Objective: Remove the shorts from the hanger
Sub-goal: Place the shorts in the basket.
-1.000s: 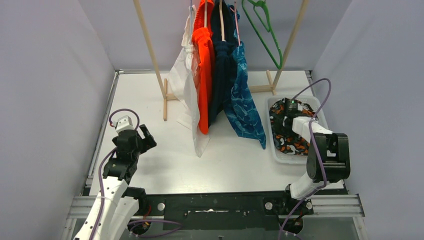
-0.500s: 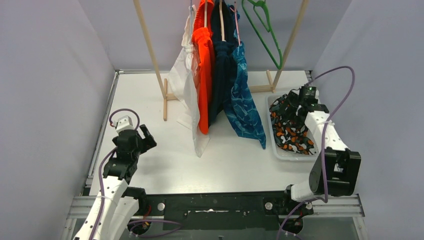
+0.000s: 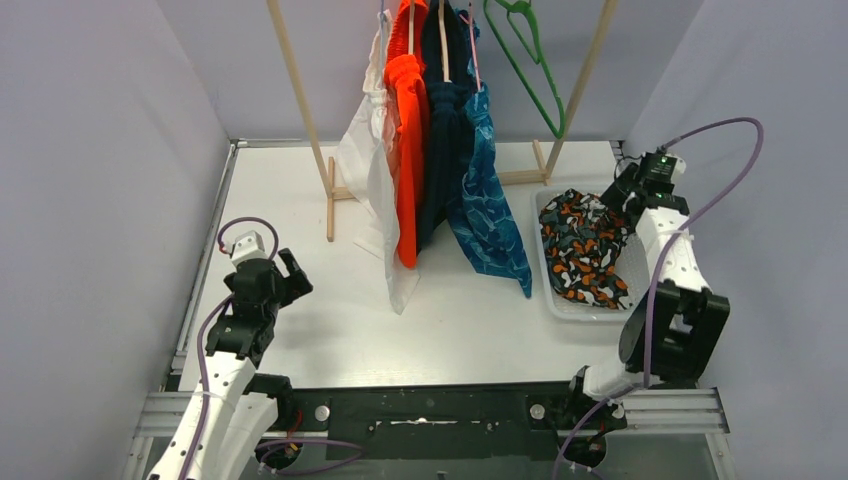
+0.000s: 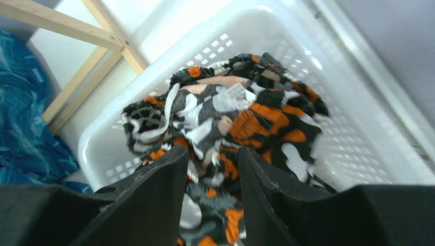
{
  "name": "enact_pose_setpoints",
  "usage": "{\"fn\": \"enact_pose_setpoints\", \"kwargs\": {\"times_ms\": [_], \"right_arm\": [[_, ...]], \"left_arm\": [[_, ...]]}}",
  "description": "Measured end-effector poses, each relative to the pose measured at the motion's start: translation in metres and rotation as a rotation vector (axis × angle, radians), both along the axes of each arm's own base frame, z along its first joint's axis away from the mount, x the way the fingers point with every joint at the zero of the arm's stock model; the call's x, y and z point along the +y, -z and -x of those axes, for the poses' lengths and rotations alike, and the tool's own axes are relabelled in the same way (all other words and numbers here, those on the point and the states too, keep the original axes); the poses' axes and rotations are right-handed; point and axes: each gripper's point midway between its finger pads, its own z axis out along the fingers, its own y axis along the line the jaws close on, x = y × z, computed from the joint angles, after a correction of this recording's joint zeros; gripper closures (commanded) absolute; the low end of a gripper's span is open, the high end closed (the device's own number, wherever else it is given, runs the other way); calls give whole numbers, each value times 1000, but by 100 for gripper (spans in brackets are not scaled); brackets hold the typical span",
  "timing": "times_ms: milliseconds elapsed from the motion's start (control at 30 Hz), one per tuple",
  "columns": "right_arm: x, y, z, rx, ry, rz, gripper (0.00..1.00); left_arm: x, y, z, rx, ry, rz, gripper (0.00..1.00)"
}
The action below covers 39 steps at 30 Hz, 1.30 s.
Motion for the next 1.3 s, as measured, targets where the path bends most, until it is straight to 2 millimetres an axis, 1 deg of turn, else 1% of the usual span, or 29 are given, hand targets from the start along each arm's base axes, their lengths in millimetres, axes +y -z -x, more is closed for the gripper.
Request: {"fn": "enact_pose_setpoints", "kwargs": {"times_ms": [67,133,200,267,333,367,433,500,533,567,600,667,700,733,767,800,867,967,1100,1200,1300], "right_arm": [[2,24,-12,50,-19,-33,58],[6,57,-20,123,-40,-71,55],[10,92,-22,219,-56,-101,52],[13,114,-20,294,-68,-109,46],[15,119,-18,329,-76,-102,40],[17,116,-18,336,-80,-90,38],[19,97,-21,311,-90,-52,33],[22,72,-24,264,-97,-15,29],[24,55,-24,228,-96,10,27],[24,42,-23,202,-93,26,23],[26,25,-21,167,-92,45,17],[30,-5,-14,84,-87,77,10],[31,-17,-8,45,-87,88,9],[32,-25,-1,13,-88,96,7],[32,-31,7,-19,-87,104,4],[34,-34,16,-42,-89,107,1],[39,-34,33,-82,-92,102,2],[46,-23,57,-101,-91,72,2],[58,-14,81,-149,-75,-11,2],[80,-5,93,-201,-139,-103,2],[106,2,98,-222,-230,-208,2]], "left_arm": [[0,0,0,-2,0,0,15],[0,-1,0,-4,0,1,15],[0,-1,0,-6,-1,1,15],[1,-1,0,-6,-2,1,15],[1,-2,0,-7,-3,1,15],[1,-2,0,-7,-3,2,15],[1,-2,0,-8,-3,3,15],[1,-2,0,-8,-2,3,15],[1,-2,0,-8,-3,3,15],[1,-2,0,-9,-3,3,15],[1,-2,0,-8,-3,3,15],[1,-2,-1,-8,-3,3,15],[1,-2,0,-8,-3,3,15],[1,-2,-1,-8,-3,3,15],[1,-2,-1,-8,-2,3,15],[0,-1,-1,-6,0,5,14],[-1,0,-1,-2,4,7,13],[-2,0,-1,3,10,10,10],[-2,-5,-3,-3,12,10,10],[-2,-12,-6,-16,13,7,10],[-1,-16,-9,-23,23,-6,10]]}}
